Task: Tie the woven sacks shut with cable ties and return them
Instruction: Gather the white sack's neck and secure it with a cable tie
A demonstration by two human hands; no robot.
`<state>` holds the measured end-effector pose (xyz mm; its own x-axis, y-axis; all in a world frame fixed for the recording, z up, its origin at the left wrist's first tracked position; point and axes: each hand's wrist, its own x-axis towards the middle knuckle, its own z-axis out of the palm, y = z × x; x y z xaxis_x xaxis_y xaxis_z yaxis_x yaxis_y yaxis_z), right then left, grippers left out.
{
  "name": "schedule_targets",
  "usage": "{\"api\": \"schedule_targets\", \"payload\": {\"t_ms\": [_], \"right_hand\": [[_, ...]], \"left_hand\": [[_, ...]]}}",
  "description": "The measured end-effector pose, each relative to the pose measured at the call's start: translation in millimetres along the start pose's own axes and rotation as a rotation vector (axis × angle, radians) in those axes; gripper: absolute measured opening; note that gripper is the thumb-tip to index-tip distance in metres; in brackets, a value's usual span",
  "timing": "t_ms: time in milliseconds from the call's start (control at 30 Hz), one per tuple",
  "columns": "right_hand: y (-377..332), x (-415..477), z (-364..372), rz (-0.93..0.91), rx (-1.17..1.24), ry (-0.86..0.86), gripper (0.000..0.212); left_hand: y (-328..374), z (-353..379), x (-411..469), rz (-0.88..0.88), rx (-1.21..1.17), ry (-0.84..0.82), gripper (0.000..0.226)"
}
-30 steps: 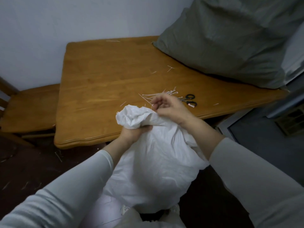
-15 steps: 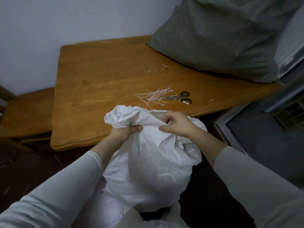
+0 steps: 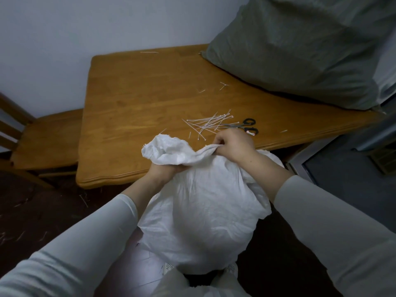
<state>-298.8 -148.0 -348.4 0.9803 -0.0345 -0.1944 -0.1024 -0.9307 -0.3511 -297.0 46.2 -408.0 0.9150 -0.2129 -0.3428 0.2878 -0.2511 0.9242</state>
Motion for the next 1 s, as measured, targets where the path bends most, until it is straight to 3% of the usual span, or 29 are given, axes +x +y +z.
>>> {"api": "schedule_targets", "payload": {"t_ms": [67, 233, 333, 433, 533, 600, 667, 733, 833, 900, 1000], "right_hand": [[-10.3, 1.1, -1.4, -0.044, 0.005, 0.039, 0.005], [-30.4, 4.0, 0.5, -0.133, 0.006, 0.036, 0.009], [-32.3, 5.6, 8.2, -0.187, 0.027, 0.04, 0.017], [-21.9, 3.6, 8.0, -0.194, 0.355, -0.003, 0.021], [4.3, -0.5, -2.7, -0.088, 0.619, 0.167, 0.023], [28.1, -4.3, -3.2, 0.08, 0.563, 0.135, 0.017], [53.0, -6.8, 11.6, 0.206, 0.406, -0.102, 0.018], [66.2, -8.0, 28.2, 0.136, 0.202, -0.204, 0.045], [66.4, -5.5, 44.1, 0.073, 0.089, -0.167, 0.08], [69.5, -3.4, 53.1, 0.078, 0.029, -0.188, 0.069], [90.4, -8.5, 45.8, 0.092, 0.042, -0.068, 0.022]], "left_hand": [[4.6, 6.4, -3.5, 0.071, 0.077, -0.107, 0.023], [0.1, 23.6, -2.7, 0.069, 0.116, -0.339, 0.043], [-7.4, 35.6, 9.1, 0.015, 0.146, -0.189, 0.015], [-9.2, 35.2, 14.5, 0.049, 0.203, -0.04, 0.038], [-9.9, 34.5, 18.1, 0.009, 0.111, -0.005, 0.03], [-12.5, 33.9, 20.3, -0.023, 0.065, 0.016, 0.029], [-13.3, 34.7, 21.2, -0.037, 0.047, 0.026, 0.028], [-11.8, 35.7, 21.6, -0.044, 0.046, 0.017, 0.026], [-10.5, 35.1, 21.7, -0.053, 0.042, 0.004, 0.027], [-8.1, 36.4, 20.3, -0.054, 0.033, -0.004, 0.025], [-6.8, 34.8, 21.8, -0.064, 0.003, 0.015, 0.022]]}}
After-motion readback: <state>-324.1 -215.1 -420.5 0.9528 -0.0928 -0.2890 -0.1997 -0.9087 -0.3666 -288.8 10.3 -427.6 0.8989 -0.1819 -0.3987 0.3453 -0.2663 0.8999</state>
